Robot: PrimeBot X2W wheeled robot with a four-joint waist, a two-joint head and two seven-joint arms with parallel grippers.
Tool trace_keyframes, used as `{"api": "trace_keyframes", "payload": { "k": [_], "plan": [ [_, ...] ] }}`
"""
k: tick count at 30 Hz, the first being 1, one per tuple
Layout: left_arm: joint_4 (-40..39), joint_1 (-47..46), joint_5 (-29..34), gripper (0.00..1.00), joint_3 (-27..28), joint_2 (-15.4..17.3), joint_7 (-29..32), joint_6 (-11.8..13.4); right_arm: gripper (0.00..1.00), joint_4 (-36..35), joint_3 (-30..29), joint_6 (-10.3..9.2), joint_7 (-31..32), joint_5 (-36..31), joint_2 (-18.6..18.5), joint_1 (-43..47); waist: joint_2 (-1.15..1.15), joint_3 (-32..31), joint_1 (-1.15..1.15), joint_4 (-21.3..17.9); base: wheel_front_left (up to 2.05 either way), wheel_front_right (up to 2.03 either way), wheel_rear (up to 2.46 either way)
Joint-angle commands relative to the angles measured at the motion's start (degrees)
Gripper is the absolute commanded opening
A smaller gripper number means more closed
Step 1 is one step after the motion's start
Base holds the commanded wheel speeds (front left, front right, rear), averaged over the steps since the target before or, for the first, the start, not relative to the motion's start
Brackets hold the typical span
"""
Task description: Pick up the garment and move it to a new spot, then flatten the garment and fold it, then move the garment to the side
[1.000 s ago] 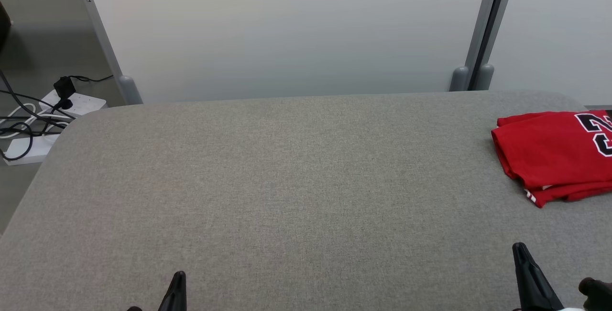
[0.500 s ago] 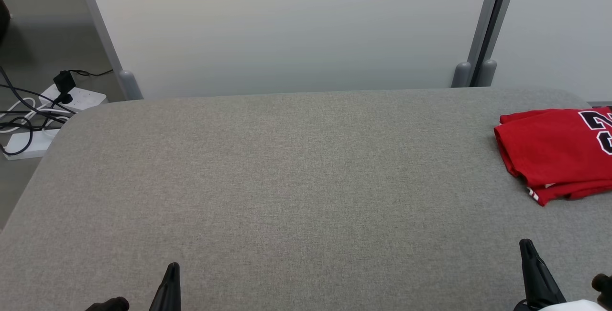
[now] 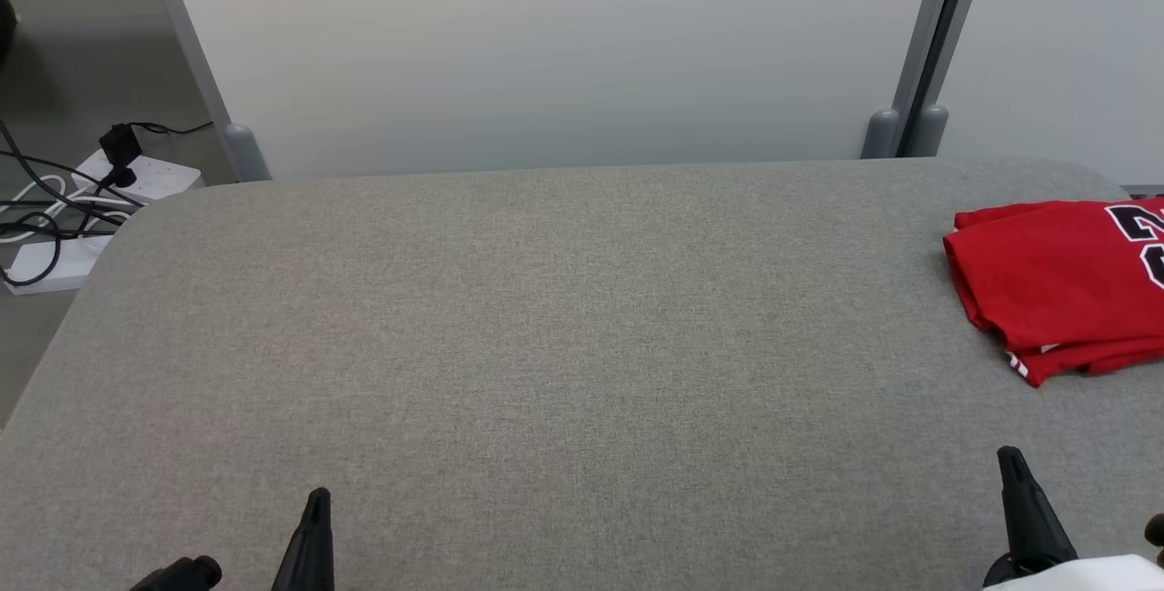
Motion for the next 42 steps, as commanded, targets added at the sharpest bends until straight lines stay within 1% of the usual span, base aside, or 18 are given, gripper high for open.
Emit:
{"api": "trace_keyframes", "payload": {
  "k": [1, 42],
  "plan": [
    [-1.1, -3.6, -1.7, 0.00, 1.3, 0.2, 0.4, -0.8, 0.00, -1.3, 0.1, 0.13, 0.4, 1.7, -0.5, -3.2, 0.00, 0.1, -0.01, 0.0, 0.00, 0.00, 0.00],
    [0.5, -8.7, -27.8, 0.00, 5.3, 0.3, 7.1, -3.7, 0.00, 0.5, -2.9, 0.19, 7.1, 25.5, 1.1, -7.1, 0.00, 2.2, -0.01, 0.4, 0.00, 0.00, 0.00]
  ]
}}
